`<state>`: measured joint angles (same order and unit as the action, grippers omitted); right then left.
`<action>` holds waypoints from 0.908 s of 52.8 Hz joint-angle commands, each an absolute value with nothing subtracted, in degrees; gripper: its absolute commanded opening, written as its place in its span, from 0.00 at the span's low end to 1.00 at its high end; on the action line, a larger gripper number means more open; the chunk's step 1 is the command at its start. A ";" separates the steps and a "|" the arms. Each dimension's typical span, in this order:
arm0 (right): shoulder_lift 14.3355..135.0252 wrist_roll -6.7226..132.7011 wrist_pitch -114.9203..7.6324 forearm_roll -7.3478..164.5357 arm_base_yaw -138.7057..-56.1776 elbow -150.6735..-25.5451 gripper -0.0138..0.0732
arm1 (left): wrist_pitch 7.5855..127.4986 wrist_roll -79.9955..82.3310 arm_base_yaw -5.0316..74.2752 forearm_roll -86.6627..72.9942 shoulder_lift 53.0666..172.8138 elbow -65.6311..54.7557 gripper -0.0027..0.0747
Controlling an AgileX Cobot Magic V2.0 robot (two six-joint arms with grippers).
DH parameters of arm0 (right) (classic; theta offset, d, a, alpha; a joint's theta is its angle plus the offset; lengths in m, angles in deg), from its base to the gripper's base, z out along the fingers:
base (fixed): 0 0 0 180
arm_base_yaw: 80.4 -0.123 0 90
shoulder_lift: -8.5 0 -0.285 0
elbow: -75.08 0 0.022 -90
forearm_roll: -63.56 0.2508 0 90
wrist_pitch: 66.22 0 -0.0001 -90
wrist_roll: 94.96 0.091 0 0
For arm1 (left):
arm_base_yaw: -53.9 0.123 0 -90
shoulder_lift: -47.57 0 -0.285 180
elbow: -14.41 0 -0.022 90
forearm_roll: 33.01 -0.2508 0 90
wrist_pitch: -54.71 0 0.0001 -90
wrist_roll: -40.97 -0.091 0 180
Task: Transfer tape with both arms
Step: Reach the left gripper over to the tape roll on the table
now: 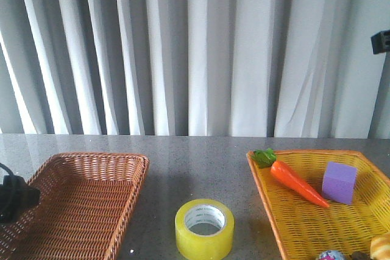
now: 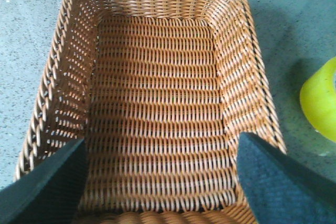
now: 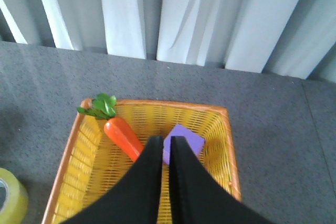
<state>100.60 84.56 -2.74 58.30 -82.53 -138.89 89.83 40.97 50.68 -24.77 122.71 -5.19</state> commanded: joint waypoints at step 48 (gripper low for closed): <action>93.06 85.04 -8.08 49.82 -82.15 -119.65 0.15 | 109.58 35.56 32.65 -20.45 157.04 41.34 0.75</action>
<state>94.97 85.04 -5.10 51.10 -82.46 -118.22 109.73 34.78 35.38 -21.25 156.26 36.81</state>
